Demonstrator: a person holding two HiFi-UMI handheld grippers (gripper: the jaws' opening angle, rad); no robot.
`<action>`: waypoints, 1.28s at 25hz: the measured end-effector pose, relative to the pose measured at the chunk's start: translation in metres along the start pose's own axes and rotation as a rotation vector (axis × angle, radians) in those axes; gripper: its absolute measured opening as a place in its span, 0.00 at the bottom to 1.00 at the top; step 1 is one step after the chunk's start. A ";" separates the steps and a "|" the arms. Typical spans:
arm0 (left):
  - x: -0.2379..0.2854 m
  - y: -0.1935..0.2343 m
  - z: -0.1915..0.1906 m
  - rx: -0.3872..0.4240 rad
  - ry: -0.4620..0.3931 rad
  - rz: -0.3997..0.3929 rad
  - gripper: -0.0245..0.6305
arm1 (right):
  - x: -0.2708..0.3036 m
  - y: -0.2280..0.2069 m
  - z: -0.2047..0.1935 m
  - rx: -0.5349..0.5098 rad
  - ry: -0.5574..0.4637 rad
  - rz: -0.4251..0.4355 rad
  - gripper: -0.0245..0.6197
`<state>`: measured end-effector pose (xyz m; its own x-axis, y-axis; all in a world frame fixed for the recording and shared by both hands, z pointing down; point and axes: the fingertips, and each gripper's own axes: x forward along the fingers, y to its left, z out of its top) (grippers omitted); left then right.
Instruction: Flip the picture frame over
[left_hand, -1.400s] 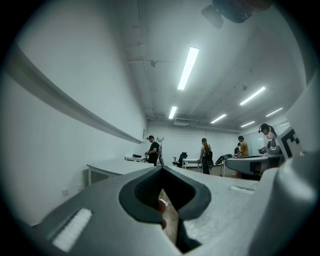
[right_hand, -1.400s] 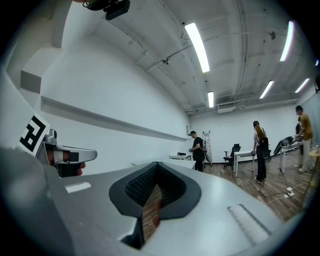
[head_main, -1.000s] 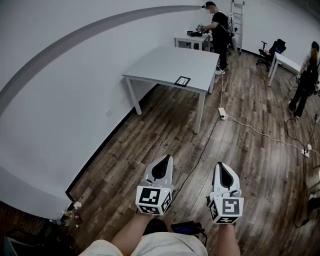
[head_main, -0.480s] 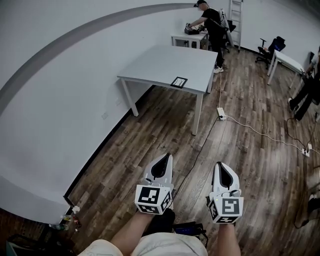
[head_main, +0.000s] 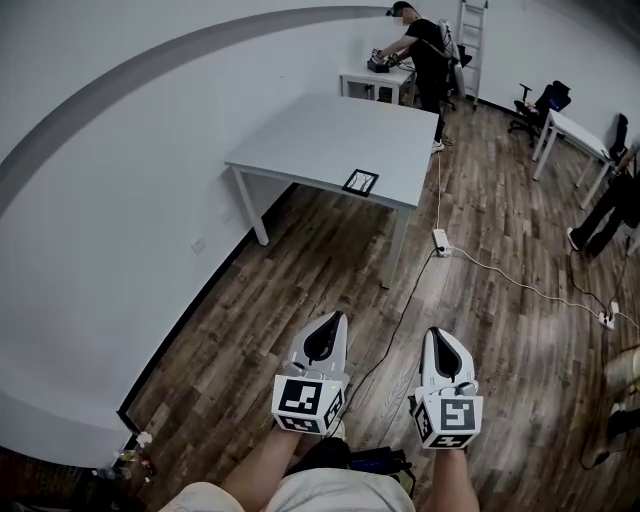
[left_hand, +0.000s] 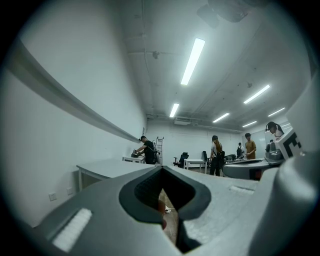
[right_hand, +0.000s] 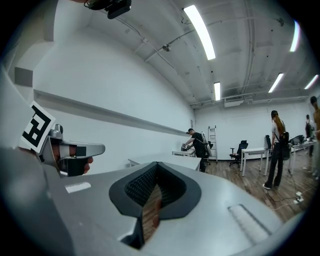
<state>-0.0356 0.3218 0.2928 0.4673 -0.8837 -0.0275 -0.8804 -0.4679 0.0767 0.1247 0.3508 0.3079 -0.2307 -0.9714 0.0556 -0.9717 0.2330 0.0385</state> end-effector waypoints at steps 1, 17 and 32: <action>0.008 0.010 0.001 0.000 0.000 0.000 0.04 | 0.013 0.003 0.000 -0.004 0.005 0.002 0.08; 0.097 0.110 0.002 -0.021 -0.009 -0.020 0.04 | 0.143 0.021 0.006 -0.023 0.025 -0.020 0.08; 0.196 0.139 -0.008 0.010 0.010 0.014 0.04 | 0.243 -0.026 -0.004 0.004 0.020 0.012 0.08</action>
<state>-0.0660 0.0836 0.3063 0.4558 -0.8899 -0.0161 -0.8876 -0.4558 0.0670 0.0943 0.1084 0.3249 -0.2412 -0.9675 0.0757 -0.9691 0.2442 0.0341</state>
